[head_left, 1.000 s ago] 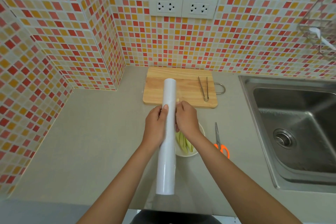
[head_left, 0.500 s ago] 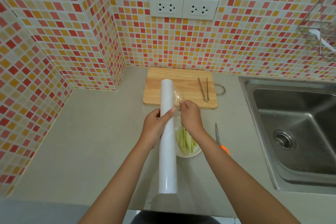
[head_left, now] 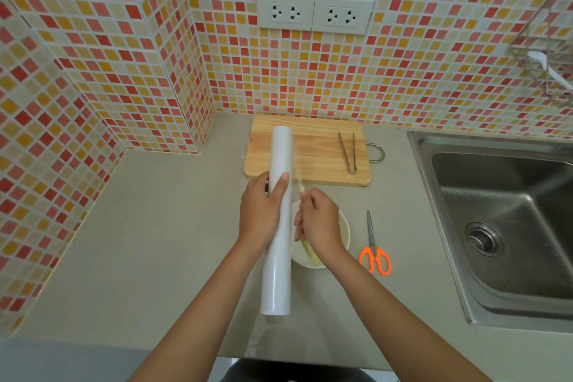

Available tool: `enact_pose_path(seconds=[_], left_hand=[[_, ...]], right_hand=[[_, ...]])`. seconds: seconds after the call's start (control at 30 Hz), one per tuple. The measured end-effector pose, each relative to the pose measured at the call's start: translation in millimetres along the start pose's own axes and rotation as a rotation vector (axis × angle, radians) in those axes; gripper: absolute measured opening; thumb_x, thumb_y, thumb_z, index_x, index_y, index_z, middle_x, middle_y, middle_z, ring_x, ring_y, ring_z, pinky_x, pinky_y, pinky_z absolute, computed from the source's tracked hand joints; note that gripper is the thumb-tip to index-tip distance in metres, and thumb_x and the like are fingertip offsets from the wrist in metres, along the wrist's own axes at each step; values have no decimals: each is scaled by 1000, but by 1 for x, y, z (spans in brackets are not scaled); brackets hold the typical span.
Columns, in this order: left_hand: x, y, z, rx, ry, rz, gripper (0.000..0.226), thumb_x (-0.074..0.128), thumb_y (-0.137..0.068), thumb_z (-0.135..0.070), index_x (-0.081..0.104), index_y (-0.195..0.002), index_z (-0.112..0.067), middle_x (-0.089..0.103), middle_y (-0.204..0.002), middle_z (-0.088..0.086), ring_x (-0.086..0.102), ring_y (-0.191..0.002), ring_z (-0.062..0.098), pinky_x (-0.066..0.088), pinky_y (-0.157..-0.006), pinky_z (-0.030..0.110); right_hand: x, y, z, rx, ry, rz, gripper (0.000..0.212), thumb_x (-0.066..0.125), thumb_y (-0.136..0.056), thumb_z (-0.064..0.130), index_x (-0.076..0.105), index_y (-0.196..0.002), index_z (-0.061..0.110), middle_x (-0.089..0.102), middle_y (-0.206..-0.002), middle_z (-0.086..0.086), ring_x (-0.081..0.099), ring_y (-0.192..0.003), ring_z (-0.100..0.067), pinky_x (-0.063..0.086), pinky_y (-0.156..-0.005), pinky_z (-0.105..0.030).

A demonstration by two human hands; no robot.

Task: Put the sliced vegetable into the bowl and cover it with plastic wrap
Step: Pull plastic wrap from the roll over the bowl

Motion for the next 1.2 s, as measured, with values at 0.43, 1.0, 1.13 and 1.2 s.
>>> enact_pose_path(seconds=[0.43,1.0,1.13,1.2], left_hand=[[-2,-6,-3,-41,107,34,50,49,-94,-47,45,-70,-3,42,-61,0,39,-56,13,33,-58,29],[-1,-15,14,-361,382,184,43,39,-99,-46,58,-90,-8,58,-75,8,57,-65,20,44,-62,29],[5,-11,14,-307,292,190,38,58,-88,-52,55,-82,-15,55,-71,0,55,-66,18,42,-62,29],[3,-11,16,-304,333,156,36,70,-81,-45,59,-88,-12,58,-75,1,57,-69,18,45,-61,30]], right_hand=[[2,7,-1,106,-138,-50,44,34,-99,43,47,-76,7,50,-41,-10,48,-29,-24,31,-30,-19],[3,-1,0,-49,-50,39,44,51,-97,35,45,-58,16,29,-36,8,26,-31,-8,22,-34,-16],[3,3,-1,-73,-49,0,37,46,-99,30,52,-67,13,32,-36,9,29,-31,-7,26,-36,-18],[-2,4,-4,-50,-60,-50,36,43,-100,25,52,-68,12,33,-35,10,30,-30,-5,26,-35,-18]])
Point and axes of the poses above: each hand's wrist, its own y-axis away from the middle knuckle, its own x-axis out of the palm, z = x × y, the point moved 7 cm from there along -y, towards the middle knuckle
